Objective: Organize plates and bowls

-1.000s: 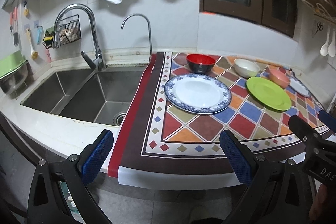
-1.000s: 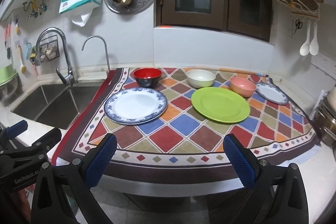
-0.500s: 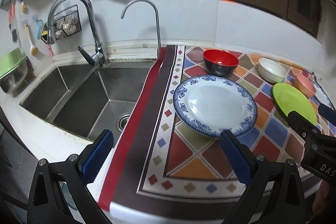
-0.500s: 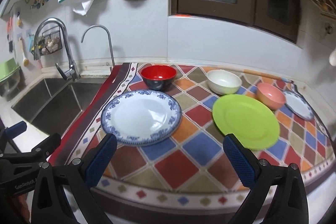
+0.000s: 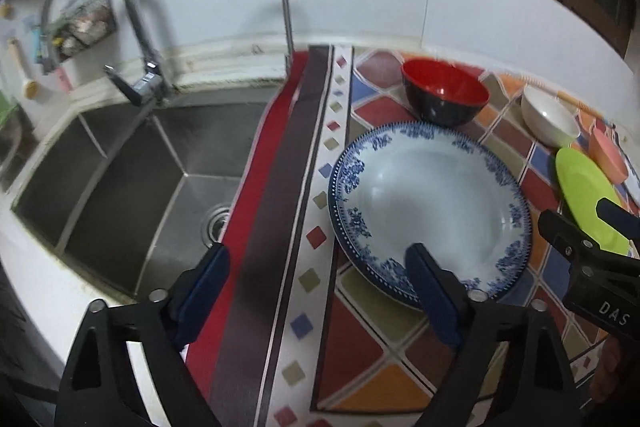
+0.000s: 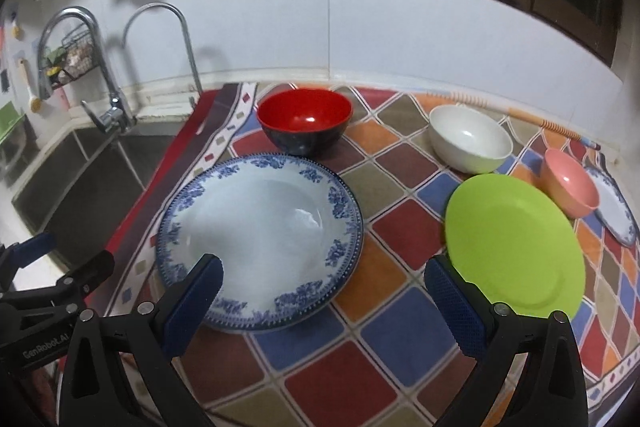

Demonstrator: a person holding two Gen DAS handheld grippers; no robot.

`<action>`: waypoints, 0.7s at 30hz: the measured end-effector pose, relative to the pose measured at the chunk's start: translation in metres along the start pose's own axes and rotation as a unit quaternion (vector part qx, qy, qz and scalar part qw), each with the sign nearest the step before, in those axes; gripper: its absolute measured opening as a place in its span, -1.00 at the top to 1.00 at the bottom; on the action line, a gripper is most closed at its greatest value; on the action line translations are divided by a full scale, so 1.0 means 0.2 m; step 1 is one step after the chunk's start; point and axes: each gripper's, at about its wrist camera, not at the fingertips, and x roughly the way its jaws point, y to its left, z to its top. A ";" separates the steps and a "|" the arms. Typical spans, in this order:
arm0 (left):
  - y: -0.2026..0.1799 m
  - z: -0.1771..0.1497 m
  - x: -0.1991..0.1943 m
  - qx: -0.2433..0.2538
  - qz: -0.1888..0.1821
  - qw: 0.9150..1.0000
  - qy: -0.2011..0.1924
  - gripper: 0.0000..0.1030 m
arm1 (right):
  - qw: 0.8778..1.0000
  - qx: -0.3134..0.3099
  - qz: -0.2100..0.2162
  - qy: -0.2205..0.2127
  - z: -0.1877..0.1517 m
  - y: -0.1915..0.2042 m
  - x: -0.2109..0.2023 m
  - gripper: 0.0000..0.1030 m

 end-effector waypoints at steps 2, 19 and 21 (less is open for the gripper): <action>0.01 0.03 0.07 0.005 -0.007 1.000 0.010 -0.58 | 1.000 0.005 -0.013 0.008 0.00 0.01 0.07 -0.97; -0.05 0.23 0.48 0.035 -0.033 0.998 0.041 -0.20 | 0.995 0.052 -0.056 0.058 0.06 -0.08 0.48 -0.51; -0.06 0.23 0.49 0.035 -0.035 0.998 0.043 -0.15 | 0.995 0.056 -0.052 0.064 0.07 -0.08 0.51 -0.46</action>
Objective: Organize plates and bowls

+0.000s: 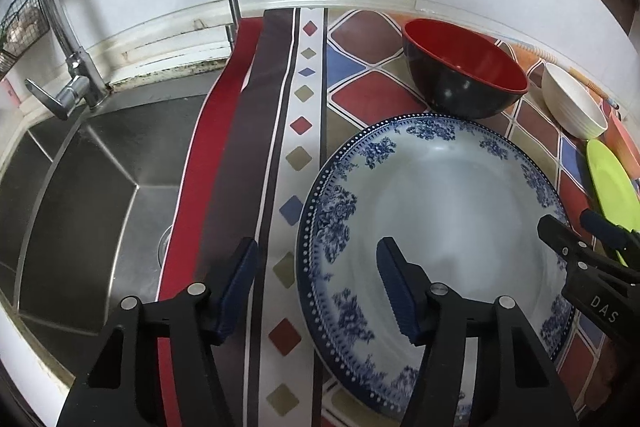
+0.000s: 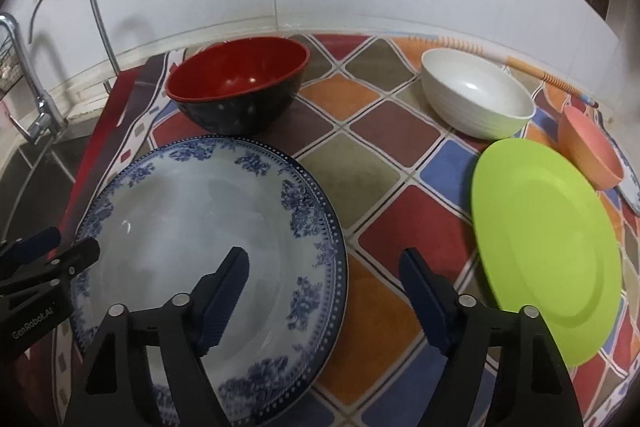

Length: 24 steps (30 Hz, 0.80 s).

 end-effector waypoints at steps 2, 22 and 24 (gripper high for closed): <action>0.00 0.00 0.01 0.001 -0.003 1.000 0.003 -0.07 | 1.000 0.002 0.003 0.007 0.00 0.00 0.02 -0.38; -0.02 0.02 0.04 -0.009 -0.007 1.000 0.008 0.28 | 0.999 0.000 0.025 0.022 0.00 0.01 0.08 0.26; -0.02 0.01 0.04 -0.010 -0.007 1.000 0.009 0.29 | 0.999 0.000 0.024 0.022 0.00 0.01 0.08 0.28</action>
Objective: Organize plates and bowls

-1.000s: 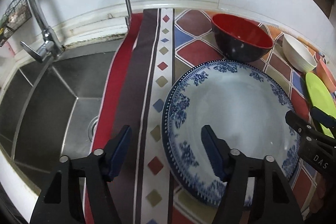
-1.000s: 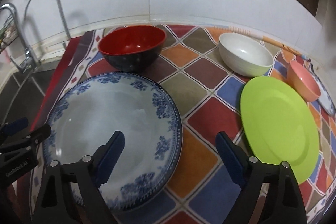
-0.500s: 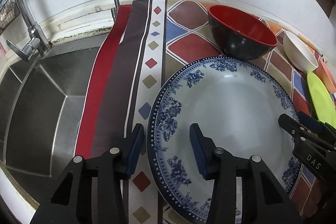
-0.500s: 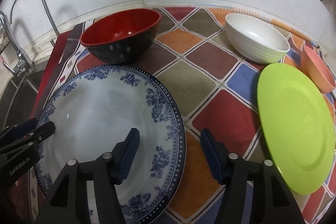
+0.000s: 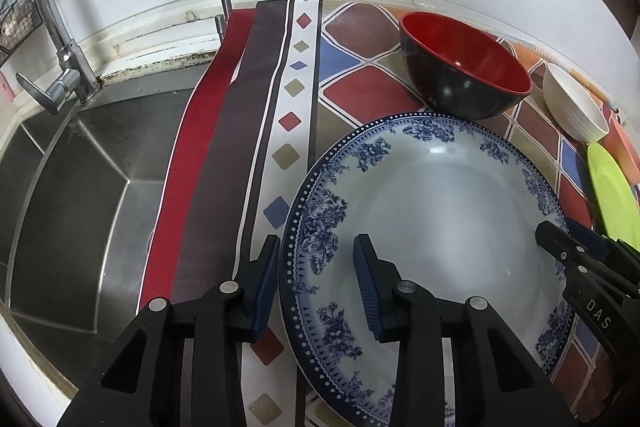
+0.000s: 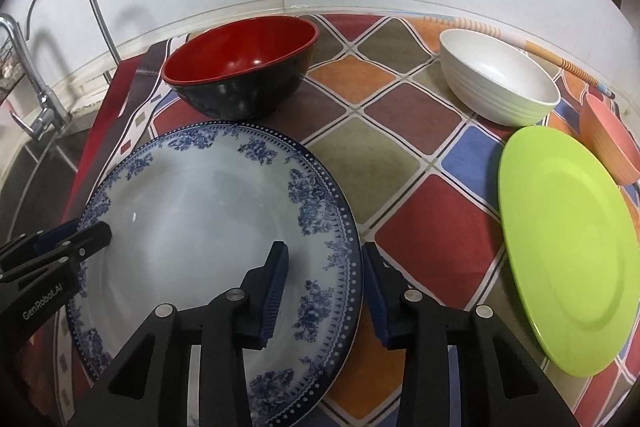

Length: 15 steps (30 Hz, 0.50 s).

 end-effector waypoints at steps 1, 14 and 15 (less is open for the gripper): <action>0.00 -0.01 -0.01 0.000 -0.001 1.000 0.000 0.29 | 1.000 0.000 0.001 0.001 0.00 0.00 0.00 0.28; -0.05 -0.15 -0.18 -0.004 -0.011 1.000 -0.006 0.29 | 1.000 -0.009 -0.005 0.004 -0.07 -0.01 -0.16 0.29; -0.05 -0.17 -0.19 -0.003 -0.013 1.000 -0.005 0.29 | 1.000 -0.009 -0.005 0.003 -0.08 -0.02 -0.18 0.29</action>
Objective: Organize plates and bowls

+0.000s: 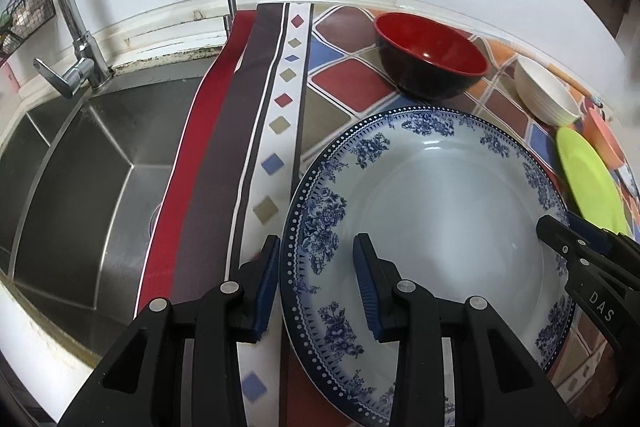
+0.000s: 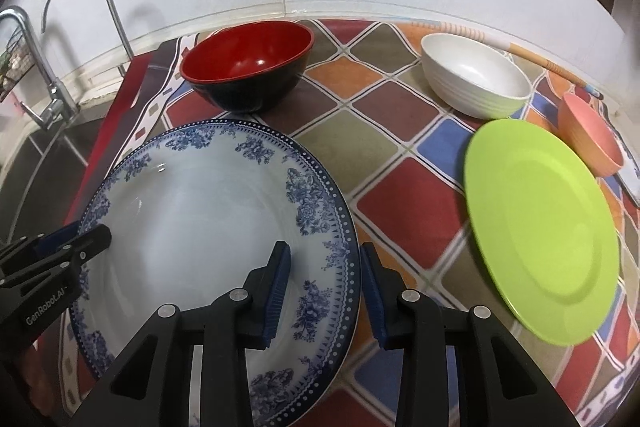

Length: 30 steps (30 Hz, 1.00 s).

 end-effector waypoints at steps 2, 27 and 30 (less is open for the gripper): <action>-0.01 -0.03 -0.03 0.002 -0.003 1.000 0.002 0.28 | 1.000 -0.001 -0.003 -0.001 -0.02 0.00 -0.04 0.29; -0.11 -0.26 -0.07 0.035 -0.019 0.998 0.044 0.29 | 0.999 0.018 -0.027 0.030 -0.29 -0.08 -0.20 0.29; -0.11 -0.27 -0.07 0.034 -0.019 0.998 0.047 0.29 | 0.999 0.021 -0.026 0.035 -0.31 -0.09 -0.20 0.29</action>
